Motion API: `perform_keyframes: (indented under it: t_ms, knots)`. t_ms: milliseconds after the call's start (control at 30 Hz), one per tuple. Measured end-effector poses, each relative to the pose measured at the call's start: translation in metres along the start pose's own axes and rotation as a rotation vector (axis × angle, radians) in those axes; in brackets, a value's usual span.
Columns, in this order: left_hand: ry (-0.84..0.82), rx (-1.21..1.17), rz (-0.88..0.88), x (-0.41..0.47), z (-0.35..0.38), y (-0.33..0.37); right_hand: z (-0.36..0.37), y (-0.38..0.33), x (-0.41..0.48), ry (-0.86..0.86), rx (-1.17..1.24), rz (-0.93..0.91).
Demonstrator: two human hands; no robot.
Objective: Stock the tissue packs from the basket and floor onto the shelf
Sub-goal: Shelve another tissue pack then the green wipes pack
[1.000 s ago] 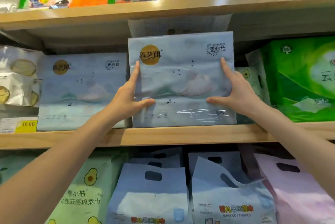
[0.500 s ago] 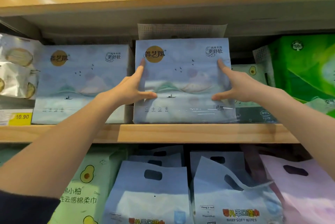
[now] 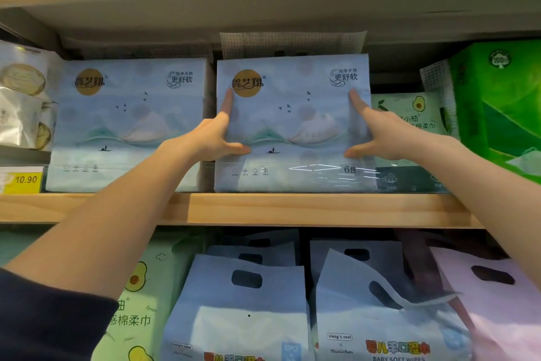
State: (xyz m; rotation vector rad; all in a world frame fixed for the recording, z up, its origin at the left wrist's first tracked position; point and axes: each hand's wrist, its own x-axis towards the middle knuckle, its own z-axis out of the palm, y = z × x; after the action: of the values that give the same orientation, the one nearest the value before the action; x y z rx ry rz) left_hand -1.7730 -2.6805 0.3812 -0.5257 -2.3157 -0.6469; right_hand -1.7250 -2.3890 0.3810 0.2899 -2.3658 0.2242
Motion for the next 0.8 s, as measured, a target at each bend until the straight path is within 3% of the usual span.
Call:
perform_keyframes:
  t_ms: [800]
  knots:
    - [0.014,0.008,-0.007,-0.023,-0.008,0.015,-0.004,0.006,-0.004,0.052,0.048,0.030]
